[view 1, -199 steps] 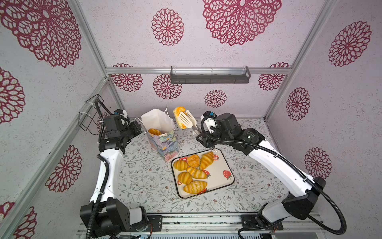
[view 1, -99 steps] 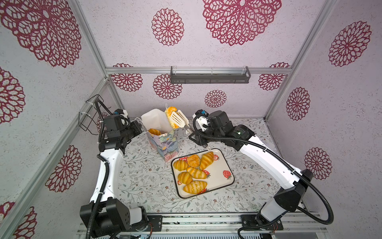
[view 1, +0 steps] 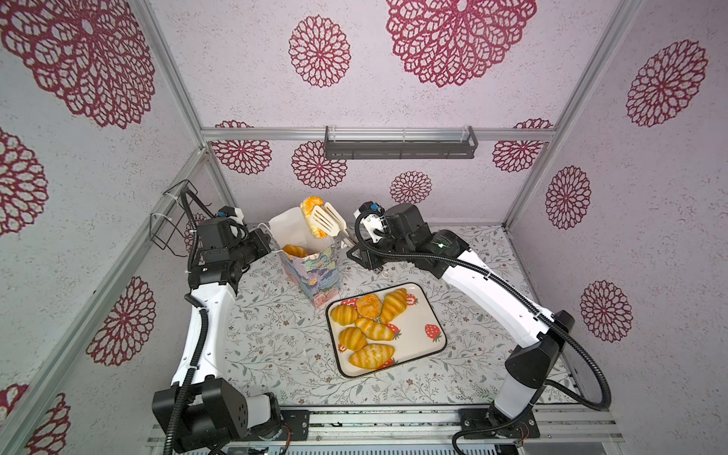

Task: Place the fake bread into the paper bag
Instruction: 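Lower the pastry into the bag opening beside the left gripper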

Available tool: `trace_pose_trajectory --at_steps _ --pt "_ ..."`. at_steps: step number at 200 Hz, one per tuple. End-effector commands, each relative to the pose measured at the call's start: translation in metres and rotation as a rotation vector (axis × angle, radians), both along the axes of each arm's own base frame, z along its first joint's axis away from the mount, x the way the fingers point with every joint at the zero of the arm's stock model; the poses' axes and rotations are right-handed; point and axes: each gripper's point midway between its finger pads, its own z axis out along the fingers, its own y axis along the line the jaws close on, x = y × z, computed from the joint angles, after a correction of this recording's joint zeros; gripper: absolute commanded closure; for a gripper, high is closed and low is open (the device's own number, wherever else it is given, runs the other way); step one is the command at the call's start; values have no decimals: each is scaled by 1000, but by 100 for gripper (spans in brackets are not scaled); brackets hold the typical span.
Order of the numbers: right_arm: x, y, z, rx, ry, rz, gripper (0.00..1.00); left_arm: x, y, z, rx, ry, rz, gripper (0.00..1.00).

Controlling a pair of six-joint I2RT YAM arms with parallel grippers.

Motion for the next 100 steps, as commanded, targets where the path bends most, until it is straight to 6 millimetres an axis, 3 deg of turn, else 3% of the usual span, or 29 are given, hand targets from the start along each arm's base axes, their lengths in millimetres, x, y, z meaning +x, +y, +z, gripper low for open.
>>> trace_pose_trajectory --at_steps 1,100 --pt "-1 13 42 97 -104 51 68 4 1 7 2 -28 -5 100" --pt "6 31 20 83 -57 79 67 4 1 7 2 -27 -5 100"
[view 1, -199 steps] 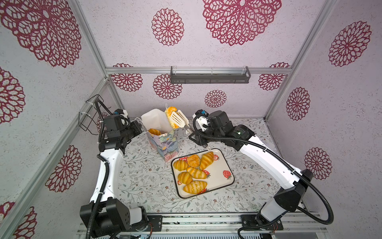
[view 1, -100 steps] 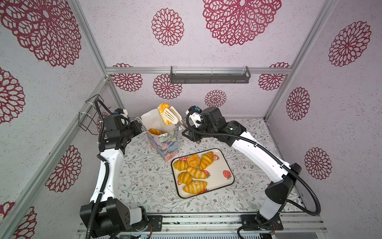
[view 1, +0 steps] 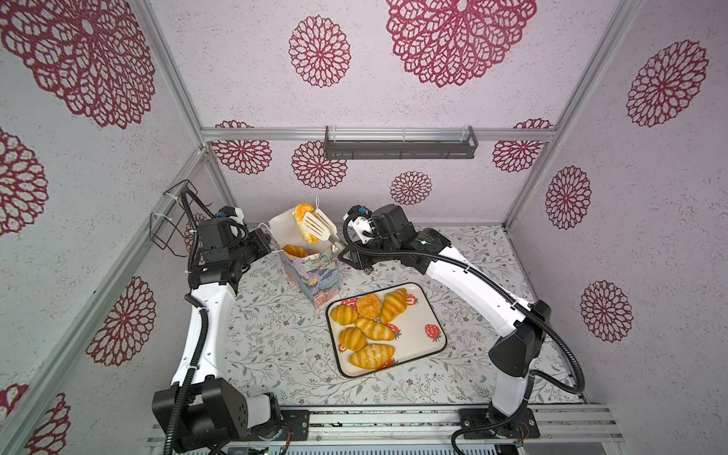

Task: Place the fake bread into the paper bag
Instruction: 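Lower the pastry into the bag opening beside the left gripper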

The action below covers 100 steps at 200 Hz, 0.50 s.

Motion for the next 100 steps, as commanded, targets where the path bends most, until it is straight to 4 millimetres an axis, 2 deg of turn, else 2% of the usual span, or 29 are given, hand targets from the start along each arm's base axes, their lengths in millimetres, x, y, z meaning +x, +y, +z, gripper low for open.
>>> trace_pose_trajectory --at_steps 1,100 --pt "-2 8 42 97 -93 34 67 4 1 7 5 -26 -1 100" --pt "-4 7 20 63 -65 28 65 3 -1 7 11 -28 -7 100"
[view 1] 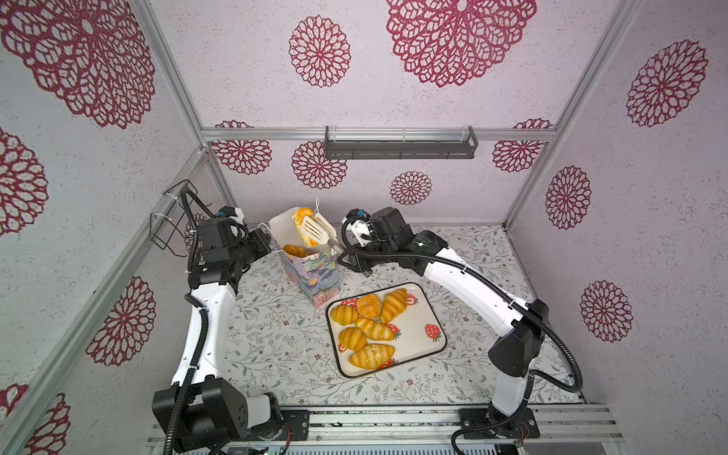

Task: Place the fake bread into the paper bag
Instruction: 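Lower the pastry into the bag opening beside the left gripper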

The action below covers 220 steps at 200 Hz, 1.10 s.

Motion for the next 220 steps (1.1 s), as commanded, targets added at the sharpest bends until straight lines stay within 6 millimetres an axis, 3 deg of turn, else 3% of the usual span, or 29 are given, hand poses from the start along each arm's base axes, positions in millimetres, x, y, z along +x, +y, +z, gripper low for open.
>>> trace_pose_trajectory --at_steps 1,55,220 --pt "-2 4 34 79 -82 20 65 3 -1 7 10 -28 -8 100" --pt "-3 1 31 76 -82 11 60 3 -2 7 9 -27 -11 100" --pt "-1 1 32 77 -83 -3 59 3 -3 7 14 -26 -13 100"
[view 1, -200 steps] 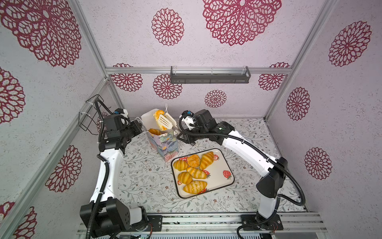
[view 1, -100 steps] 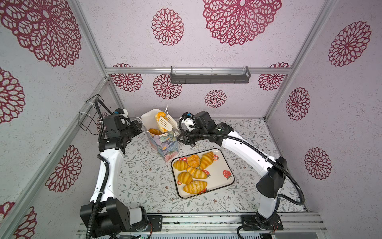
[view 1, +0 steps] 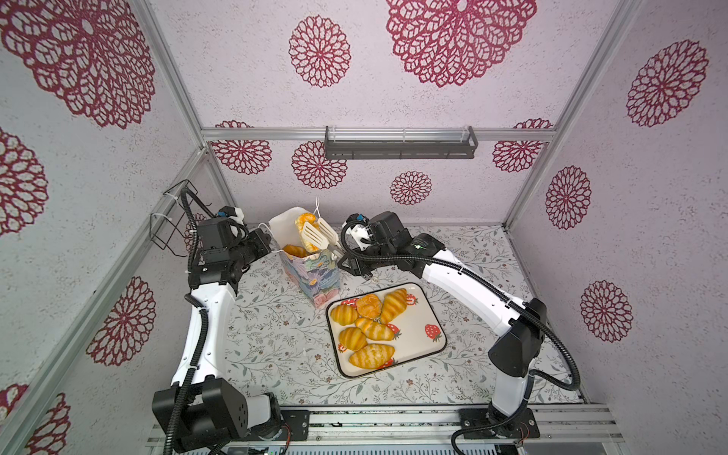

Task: Place the fake bread into the paper bag
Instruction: 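Lower the pastry into the bag opening beside the left gripper, then open the tongs with the right gripper, releasing the pastry into the bag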

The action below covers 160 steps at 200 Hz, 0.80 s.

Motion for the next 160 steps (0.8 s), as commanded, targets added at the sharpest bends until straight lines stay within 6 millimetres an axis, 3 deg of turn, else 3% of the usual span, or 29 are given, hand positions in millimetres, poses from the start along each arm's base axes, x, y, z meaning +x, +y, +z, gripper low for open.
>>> trace_pose_trajectory --at_steps 1,160 --pt "-1 1 46 96 -99 2 59 3 -1 7 13 -25 -8 100" --pt "1 2 44 82 -96 -4 55 0 0 12 17 -38 -4 100"
